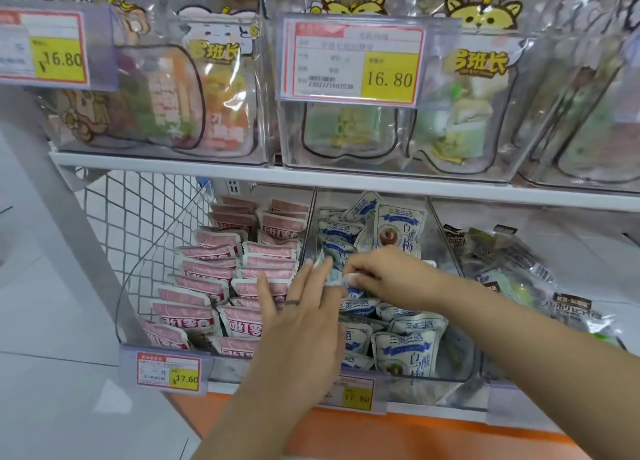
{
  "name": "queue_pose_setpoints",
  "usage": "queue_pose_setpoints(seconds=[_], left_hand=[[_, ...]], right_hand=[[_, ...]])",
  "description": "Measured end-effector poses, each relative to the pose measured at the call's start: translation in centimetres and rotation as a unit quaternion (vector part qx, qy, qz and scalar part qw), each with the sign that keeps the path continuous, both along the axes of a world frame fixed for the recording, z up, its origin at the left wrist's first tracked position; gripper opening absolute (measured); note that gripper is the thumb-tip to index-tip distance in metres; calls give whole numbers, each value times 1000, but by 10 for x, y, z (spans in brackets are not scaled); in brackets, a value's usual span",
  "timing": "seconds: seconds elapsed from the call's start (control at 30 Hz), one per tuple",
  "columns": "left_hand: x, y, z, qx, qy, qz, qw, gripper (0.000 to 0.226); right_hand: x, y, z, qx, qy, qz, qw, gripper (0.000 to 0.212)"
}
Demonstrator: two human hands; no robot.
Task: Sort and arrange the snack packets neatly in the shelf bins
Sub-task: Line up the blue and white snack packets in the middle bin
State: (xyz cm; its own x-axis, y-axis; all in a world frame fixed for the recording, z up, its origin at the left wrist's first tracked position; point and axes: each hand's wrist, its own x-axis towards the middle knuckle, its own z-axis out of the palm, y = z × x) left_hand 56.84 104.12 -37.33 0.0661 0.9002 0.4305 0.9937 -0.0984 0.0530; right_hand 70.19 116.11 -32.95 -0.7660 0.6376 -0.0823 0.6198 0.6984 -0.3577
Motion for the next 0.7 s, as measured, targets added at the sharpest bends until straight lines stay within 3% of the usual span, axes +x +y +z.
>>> queue_pose_setpoints(seconds=[0.1, 0.23, 0.43, 0.57, 0.7], left_hand=[[-1, 1, -2, -1, 11, -8, 1000, 40], [0, -1, -1, 7, -5, -23, 1000, 50], [1, 0, -1, -10, -14, -17, 1000, 51], [4, 3, 0, -39, -19, -19, 999, 46], [9, 5, 17, -135, -36, 5, 990, 43]], right_hand=[[4, 1, 8, -86, -3, -4, 996, 25], [3, 12, 17, -230, 60, -74, 968, 29], [-21, 27, 17, -132, -63, -64, 987, 33], [-28, 35, 15, -118, -96, -90, 984, 39], [-31, 42, 4, -164, -111, -110, 974, 26]])
